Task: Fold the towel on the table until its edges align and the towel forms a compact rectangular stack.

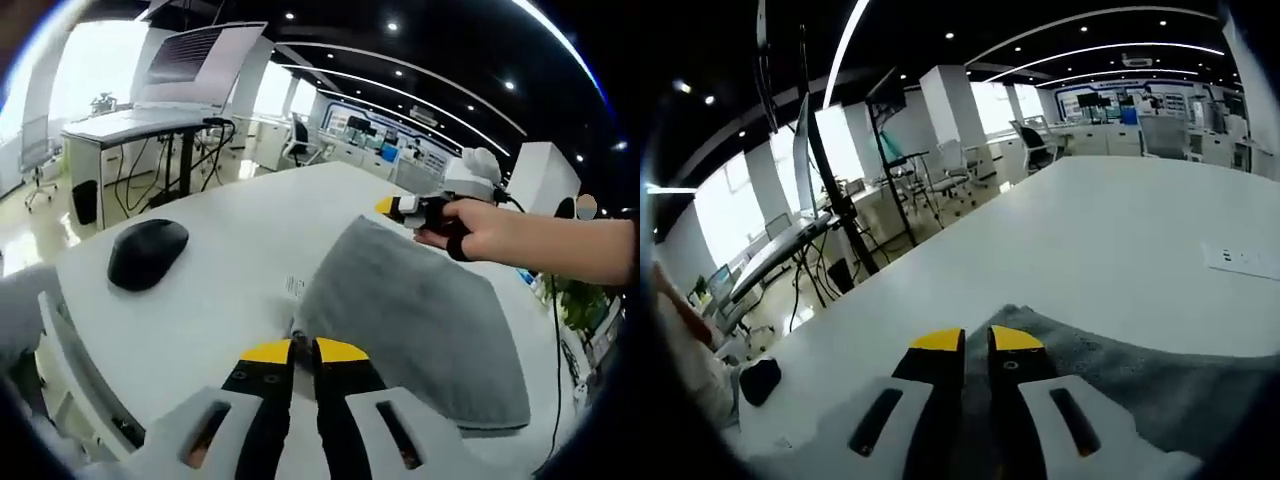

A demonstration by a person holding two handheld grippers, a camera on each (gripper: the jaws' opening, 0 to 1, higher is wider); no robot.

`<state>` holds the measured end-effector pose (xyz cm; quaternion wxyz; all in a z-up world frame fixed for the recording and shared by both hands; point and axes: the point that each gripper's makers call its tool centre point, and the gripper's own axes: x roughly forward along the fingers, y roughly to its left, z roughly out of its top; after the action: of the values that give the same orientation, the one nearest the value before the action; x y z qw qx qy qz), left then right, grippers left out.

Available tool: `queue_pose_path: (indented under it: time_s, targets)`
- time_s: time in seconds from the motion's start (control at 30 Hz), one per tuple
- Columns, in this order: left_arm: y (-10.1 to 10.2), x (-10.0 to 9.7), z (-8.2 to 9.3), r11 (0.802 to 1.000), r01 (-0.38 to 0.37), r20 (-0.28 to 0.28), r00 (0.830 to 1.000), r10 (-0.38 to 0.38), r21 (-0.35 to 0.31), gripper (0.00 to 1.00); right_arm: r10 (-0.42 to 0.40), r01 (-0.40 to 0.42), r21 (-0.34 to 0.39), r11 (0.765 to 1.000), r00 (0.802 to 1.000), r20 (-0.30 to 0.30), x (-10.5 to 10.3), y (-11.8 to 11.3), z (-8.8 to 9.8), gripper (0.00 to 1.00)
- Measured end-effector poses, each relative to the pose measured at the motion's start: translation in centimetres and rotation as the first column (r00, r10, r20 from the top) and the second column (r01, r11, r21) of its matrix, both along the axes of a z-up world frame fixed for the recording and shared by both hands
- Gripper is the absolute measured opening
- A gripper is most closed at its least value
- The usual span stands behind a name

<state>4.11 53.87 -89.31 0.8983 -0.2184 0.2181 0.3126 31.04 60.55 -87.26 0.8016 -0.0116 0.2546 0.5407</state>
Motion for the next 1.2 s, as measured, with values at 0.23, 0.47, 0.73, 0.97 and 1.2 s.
queue_pose_path:
  time_s: [0.23,0.47,0.73,0.97,1.2]
  targets:
    - [0.2,0.0,0.8,0.998,-0.014,-0.025,1.000,0.015,0.067,0.27,0.016,-0.016,-0.004,1.000,1.000,0.018,0.8,-0.7,0.5,0.13]
    - [-1.1,1.5,1.8,0.986,0.093,-0.068,0.994,-0.084,0.138,0.36,0.087,-0.084,-0.057,0.995,0.995,0.057,0.7,-2.1,0.3,0.25]
    - [-2.8,3.3,2.3,0.972,0.188,-0.081,0.981,-0.178,0.141,0.47,0.105,-0.099,-0.091,0.991,0.992,0.066,1.8,-4.7,1.0,0.32]
    - [-4.8,4.3,2.5,0.961,0.242,-0.093,0.969,-0.231,0.133,0.55,0.094,-0.084,-0.111,0.990,0.991,0.093,3.1,-7.5,2.3,0.36]
    - [-6.6,5.4,3.0,0.937,0.316,-0.090,0.948,-0.305,0.151,0.60,0.087,-0.074,-0.124,0.990,0.991,0.099,3.8,-10.2,3.2,0.38]
